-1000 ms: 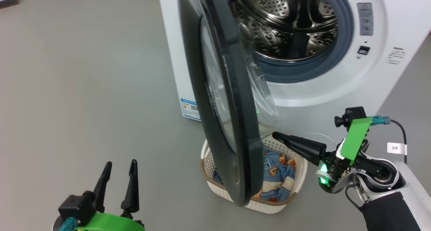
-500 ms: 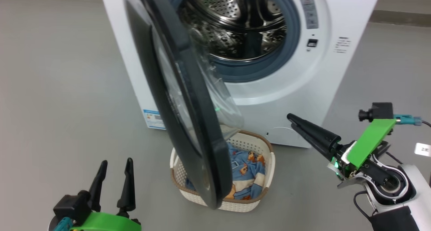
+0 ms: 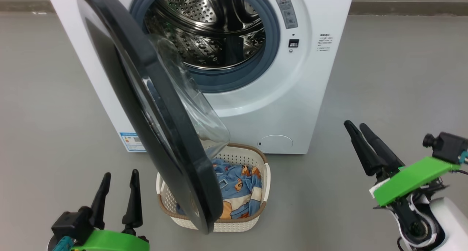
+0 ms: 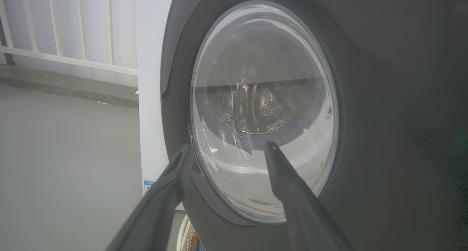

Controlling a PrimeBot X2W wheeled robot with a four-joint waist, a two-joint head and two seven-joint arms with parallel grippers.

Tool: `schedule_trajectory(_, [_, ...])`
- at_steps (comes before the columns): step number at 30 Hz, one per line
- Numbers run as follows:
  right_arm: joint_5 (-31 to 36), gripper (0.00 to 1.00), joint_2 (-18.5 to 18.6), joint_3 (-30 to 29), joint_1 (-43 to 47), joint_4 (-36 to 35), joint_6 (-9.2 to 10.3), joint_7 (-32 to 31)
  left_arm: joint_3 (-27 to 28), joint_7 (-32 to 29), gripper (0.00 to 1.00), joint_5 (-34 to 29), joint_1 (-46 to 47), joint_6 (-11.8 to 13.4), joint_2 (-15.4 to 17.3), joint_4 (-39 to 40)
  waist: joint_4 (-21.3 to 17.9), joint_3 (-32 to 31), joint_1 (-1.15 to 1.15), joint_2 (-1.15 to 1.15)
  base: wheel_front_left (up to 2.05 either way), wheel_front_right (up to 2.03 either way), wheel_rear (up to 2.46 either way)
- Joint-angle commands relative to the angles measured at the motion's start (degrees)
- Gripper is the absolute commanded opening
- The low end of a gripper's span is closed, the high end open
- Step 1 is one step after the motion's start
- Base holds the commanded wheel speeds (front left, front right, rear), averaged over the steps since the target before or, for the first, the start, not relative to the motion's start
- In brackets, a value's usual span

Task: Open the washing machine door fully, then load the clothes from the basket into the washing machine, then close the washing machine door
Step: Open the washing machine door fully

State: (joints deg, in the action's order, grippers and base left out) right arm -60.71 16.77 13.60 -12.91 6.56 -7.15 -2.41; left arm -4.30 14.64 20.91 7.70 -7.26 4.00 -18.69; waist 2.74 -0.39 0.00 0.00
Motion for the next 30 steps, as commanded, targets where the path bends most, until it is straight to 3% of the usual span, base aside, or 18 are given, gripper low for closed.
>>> schedule_trajectory(1, [2.63,1.0,1.52,1.52,0.06,-0.66,-0.34,3.1,2.03,0.36,1.0,-0.83,0.09,0.24,0.58,1.75,-0.78,-0.09,0.0,0.0,0.0,0.0,0.0])
schedule_trajectory(7, [9.74,1.0,2.15,2.17,1.27,4.64,-0.34,13.28,2.05,0.36,1.0,-0.91,-0.25,0.22,0.31,2.05,-1.58,-0.07,0.0,0.0,0.0,0.0,0.0])
schedule_trajectory(11, [14.9,1.0,1.79,2.54,1.36,9.58,-0.34,15.98,2.0,0.36,1.0,-1.0,-0.48,0.21,0.11,2.15,-2.06,-0.03,0.0,0.0,0.0,0.0,0.0])
schedule_trajectory(20, [25.9,1.0,-0.49,1.2,0.81,14.47,-0.34,17.37,1.7,0.36,1.0,-1.02,-0.61,0.17,-0.31,2.01,-2.43,-0.36,0.0,0.0,0.0,0.0,0.0])
schedule_trajectory(30, [29.37,1.0,-2.5,-1.34,2.61,12.48,-0.34,17.4,1.92,0.36,1.0,-1.32,-0.51,0.1,-0.36,2.17,-2.13,-0.88,0.0,0.0,0.0,0.0,0.0])
